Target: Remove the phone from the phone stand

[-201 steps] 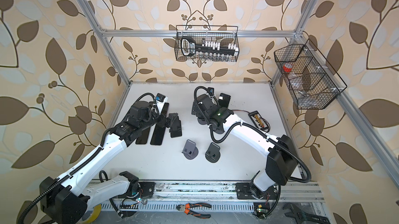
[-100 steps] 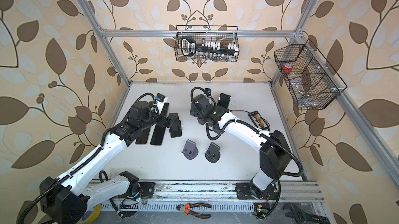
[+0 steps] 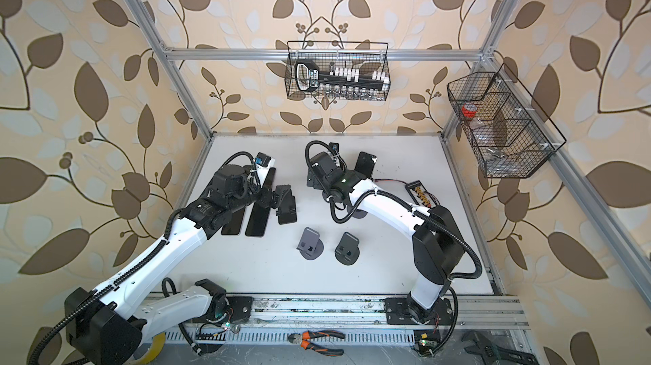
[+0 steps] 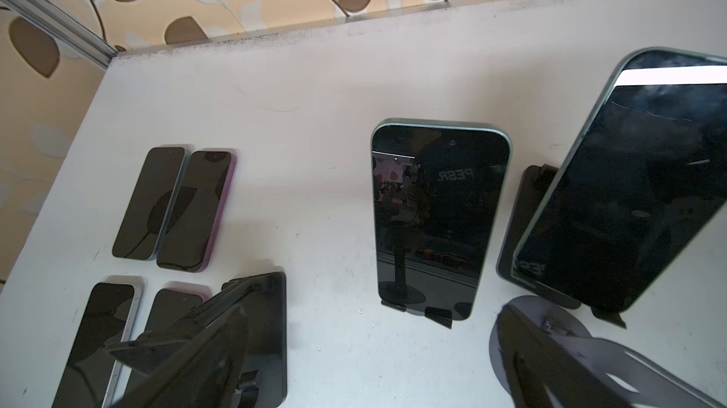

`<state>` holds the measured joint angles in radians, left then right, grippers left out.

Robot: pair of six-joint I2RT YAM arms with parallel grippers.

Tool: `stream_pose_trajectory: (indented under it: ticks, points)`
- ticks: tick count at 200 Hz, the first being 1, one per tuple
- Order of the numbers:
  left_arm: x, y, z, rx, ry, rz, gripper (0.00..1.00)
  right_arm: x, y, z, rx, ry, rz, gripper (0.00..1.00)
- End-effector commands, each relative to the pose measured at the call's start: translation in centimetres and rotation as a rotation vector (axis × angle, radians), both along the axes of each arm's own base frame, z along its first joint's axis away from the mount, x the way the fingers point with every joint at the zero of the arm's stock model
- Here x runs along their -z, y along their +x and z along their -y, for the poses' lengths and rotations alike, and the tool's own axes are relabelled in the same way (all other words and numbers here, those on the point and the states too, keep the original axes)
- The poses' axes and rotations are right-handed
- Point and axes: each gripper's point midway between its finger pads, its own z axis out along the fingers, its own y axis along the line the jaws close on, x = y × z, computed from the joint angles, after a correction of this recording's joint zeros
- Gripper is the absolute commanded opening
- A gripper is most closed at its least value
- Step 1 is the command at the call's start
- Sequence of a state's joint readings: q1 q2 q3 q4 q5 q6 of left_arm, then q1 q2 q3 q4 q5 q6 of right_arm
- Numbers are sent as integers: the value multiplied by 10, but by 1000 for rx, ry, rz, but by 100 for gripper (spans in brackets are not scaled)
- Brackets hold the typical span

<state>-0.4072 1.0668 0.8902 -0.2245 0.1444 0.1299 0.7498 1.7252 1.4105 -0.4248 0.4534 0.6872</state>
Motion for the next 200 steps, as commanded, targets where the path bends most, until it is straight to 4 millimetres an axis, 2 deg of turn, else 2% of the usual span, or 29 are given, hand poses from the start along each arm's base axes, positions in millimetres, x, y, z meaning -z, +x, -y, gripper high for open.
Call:
stream_pose_trajectory:
  ticks: [1, 88, 200]
  points:
    - [-15, 1, 2, 9, 4, 48, 99, -8, 10, -2, 16, -5, 26, 99]
    - [-7, 2, 5, 14, 22, 39, 99, 1, 17, -11, 1, -15, 24, 96]
    - [-3, 1, 9, 30, 33, 31, 99, 4, 26, -1, 47, -87, 65, 88]
